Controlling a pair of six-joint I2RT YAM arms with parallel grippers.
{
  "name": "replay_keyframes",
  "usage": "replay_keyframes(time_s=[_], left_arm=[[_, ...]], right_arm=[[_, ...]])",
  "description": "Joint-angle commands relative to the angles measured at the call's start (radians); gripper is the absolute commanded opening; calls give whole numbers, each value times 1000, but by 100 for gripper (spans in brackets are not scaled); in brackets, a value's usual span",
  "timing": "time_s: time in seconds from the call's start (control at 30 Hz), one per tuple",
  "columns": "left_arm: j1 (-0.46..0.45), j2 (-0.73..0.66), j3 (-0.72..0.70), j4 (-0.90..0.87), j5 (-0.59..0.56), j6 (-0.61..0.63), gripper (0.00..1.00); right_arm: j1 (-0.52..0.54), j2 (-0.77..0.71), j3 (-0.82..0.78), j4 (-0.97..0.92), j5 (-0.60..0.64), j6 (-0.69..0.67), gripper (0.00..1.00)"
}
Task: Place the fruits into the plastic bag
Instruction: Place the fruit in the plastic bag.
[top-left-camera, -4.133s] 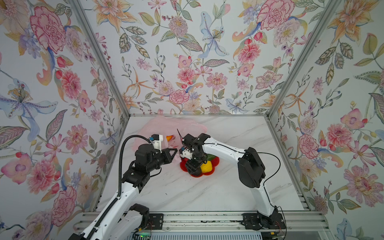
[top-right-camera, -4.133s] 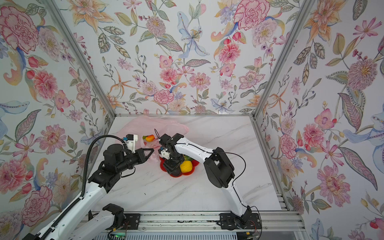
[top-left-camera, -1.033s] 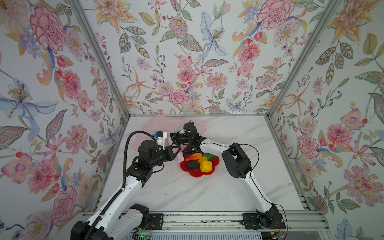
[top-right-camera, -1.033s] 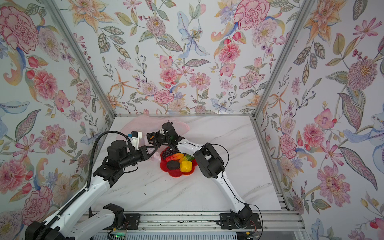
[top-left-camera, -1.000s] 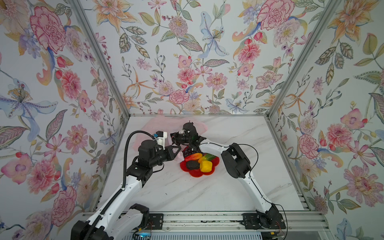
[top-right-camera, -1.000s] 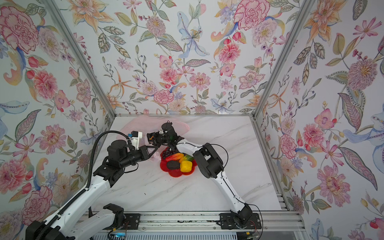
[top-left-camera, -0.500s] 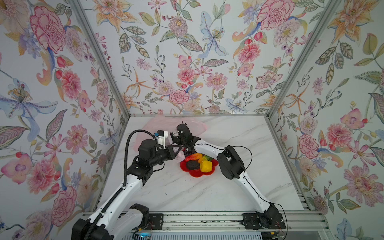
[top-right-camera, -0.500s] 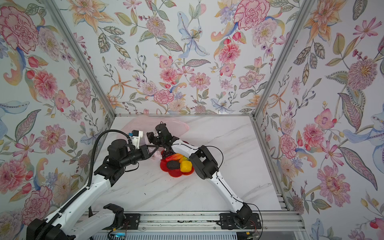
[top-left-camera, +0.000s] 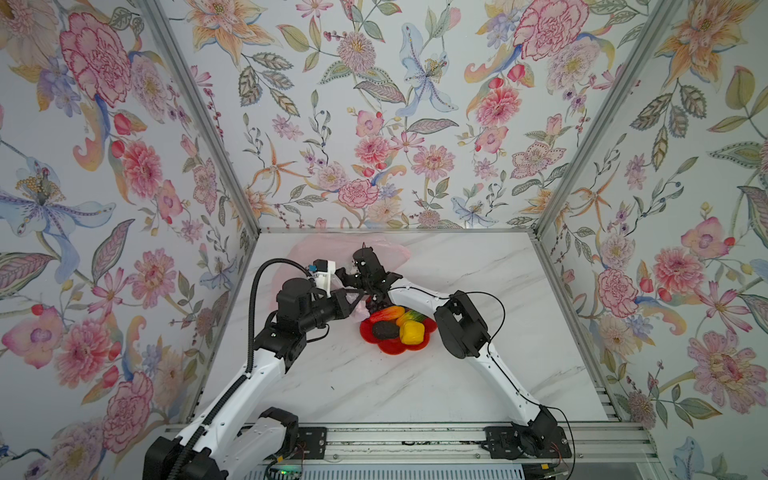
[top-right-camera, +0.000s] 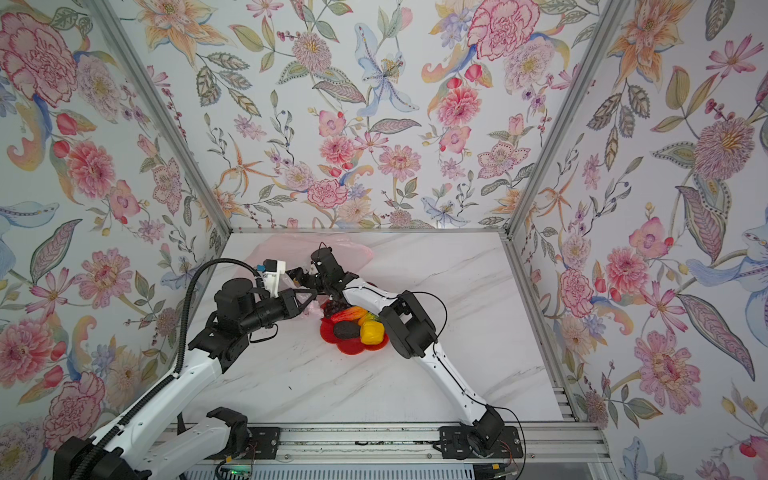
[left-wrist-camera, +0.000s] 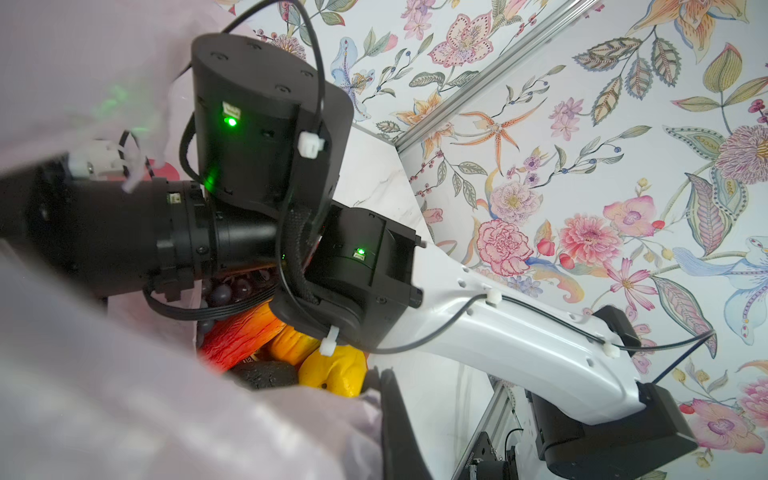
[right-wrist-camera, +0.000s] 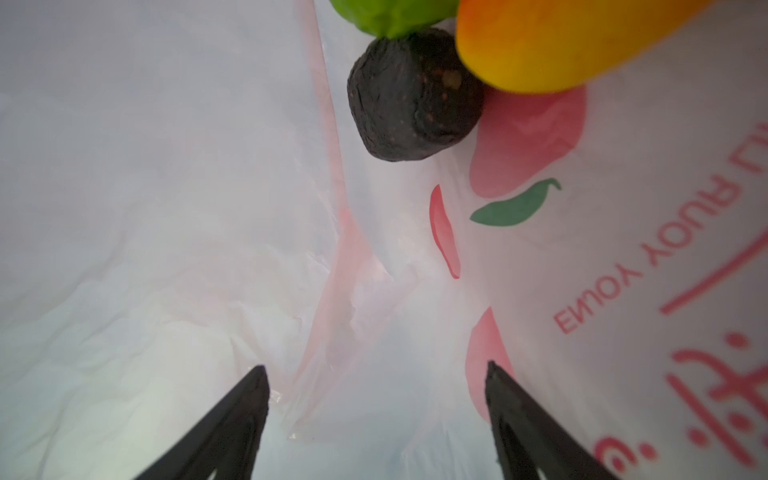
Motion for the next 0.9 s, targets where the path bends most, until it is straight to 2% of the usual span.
replay_keyframes(time_s=[0.0, 0.4, 0.87], left_arm=[[5, -15, -19, 14, 23, -10, 0], [8, -31, -24, -16, -8, 0, 0], [13, -58, -25, -62, -46, 3, 0]], right_arm=[[-5, 16, 31, -18, -13, -30, 83], [-29, -48, 13, -96, -9, -128, 83], [-98, -230, -150, -181, 17, -293, 83]])
